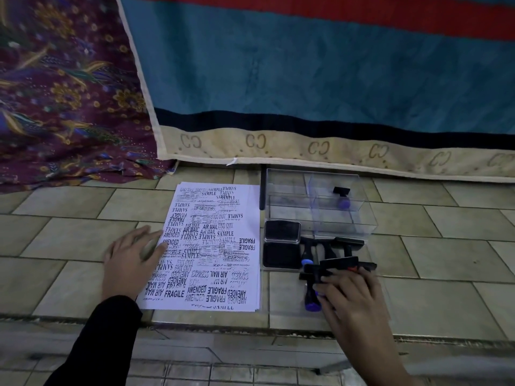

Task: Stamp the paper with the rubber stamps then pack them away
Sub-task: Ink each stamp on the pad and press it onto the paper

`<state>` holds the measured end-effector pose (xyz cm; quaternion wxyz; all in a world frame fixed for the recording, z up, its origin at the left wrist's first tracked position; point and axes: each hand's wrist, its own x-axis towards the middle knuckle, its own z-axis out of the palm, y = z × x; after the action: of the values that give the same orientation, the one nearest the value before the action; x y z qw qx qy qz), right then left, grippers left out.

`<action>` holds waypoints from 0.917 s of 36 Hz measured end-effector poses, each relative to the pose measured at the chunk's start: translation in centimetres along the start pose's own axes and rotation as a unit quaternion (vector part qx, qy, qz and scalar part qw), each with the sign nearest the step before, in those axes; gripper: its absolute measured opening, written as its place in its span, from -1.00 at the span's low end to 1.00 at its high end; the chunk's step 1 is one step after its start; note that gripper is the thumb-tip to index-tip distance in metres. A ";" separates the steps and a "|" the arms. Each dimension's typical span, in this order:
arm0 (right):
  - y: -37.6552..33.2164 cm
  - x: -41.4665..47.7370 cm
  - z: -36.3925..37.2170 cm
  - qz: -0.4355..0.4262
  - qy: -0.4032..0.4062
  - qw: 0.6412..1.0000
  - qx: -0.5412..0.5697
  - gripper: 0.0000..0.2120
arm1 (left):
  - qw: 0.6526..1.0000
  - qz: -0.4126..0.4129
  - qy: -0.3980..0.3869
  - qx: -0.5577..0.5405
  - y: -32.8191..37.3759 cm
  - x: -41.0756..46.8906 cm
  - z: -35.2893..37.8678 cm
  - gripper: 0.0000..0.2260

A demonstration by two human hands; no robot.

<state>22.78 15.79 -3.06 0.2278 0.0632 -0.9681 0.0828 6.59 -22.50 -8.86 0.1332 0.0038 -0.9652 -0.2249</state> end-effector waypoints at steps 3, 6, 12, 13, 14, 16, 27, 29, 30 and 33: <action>-0.3 -0.3 0.5 0.003 -0.007 1.000 -0.001 -0.79 | 1.000 0.000 -0.001 0.002 0.0 0.0 -0.1 -0.52; -0.3 -0.4 0.6 0.010 -0.009 1.000 0.006 -0.77 | 1.000 -0.001 -0.002 0.003 0.1 -0.1 -0.1 -0.51; 0.0 -0.3 0.4 0.014 0.043 0.998 0.042 -0.79 | 1.000 -0.007 -0.005 -0.012 0.2 -0.2 -0.1 -0.51; 0.1 -0.1 0.3 0.018 0.054 0.997 0.051 -0.79 | 1.000 -0.007 -0.004 -0.011 0.2 -0.2 -0.1 -0.51; 0.4 0.2 0.1 0.023 0.061 0.996 0.059 -0.80 | 1.000 -0.007 -0.003 -0.011 0.2 -0.1 0.0 -0.51; 1.2 1.5 -0.3 0.038 0.070 0.995 0.067 -0.82 | 1.000 -0.006 0.000 -0.010 0.1 -0.1 0.0 -0.51; 9.7 15.7 1.5 0.242 -0.002 0.968 0.065 -0.86 | 1.000 -0.008 -0.003 -0.011 0.2 0.1 0.0 -0.56; 10.6 17.5 2.5 0.280 -0.045 0.958 0.034 -0.83 | 1.000 -0.009 -0.002 -0.009 0.3 0.0 -0.2 -0.60; 11.0 18.1 2.9 0.293 -0.071 0.954 -0.003 -0.80 | 1.000 -0.010 -0.002 -0.009 0.3 0.0 -0.2 -0.61; 11.6 19.6 4.0 0.314 -0.133 0.934 -0.108 -0.75 | 1.000 -0.010 -0.007 -0.009 0.4 0.0 -0.2 -0.61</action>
<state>1.85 24.70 0.77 0.0648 -0.2583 -0.9632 0.0359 6.65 -22.26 -8.47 0.1245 0.0105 -0.9640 -0.2346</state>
